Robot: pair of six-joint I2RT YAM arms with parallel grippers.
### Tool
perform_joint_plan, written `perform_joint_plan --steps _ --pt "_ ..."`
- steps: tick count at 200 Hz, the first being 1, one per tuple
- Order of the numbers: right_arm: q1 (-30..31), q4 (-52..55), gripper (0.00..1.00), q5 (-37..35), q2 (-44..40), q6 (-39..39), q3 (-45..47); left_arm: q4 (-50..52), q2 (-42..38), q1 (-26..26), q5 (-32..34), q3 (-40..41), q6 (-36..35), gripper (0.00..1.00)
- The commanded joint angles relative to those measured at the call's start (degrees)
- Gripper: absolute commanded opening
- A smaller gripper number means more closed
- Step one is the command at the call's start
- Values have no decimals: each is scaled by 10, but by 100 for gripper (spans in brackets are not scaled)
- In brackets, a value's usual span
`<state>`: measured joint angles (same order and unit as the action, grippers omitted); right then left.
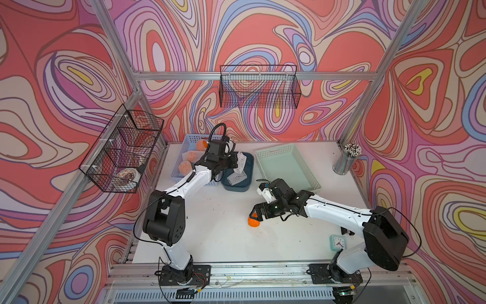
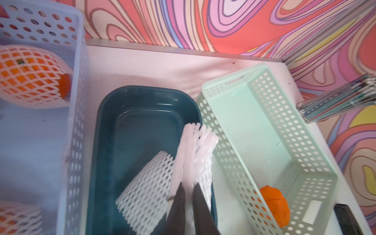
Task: Remove foam nets from oranges
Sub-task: Place the foam net into the storage box.
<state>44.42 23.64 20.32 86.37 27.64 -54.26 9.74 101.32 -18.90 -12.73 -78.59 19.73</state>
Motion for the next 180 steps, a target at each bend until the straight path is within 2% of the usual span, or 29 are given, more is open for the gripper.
perform_joint_plan --steps 1,50,57,78,95,108,144,180 --pt "18 -9 98 -64 12 21 5 79 41 7 50 -37 -38 11" --pt "54 -24 98 -79 44 39 5 133 125 19 66 -135 -55 14" --pt "56 -25 98 -80 48 41 4 142 135 20 73 -150 -61 23" --pt "67 -30 98 -98 57 49 5 171 149 20 87 -189 -67 62" --pt "71 -27 98 -116 62 54 2 172 126 18 91 -192 -65 78" --pt "71 -26 98 -128 68 55 0 164 101 19 94 -181 -60 86" --pt "72 -22 98 -154 90 53 -7 174 40 15 93 -161 -57 88" --pt "72 -18 98 -170 104 48 -17 142 -77 -12 129 -95 -66 90"
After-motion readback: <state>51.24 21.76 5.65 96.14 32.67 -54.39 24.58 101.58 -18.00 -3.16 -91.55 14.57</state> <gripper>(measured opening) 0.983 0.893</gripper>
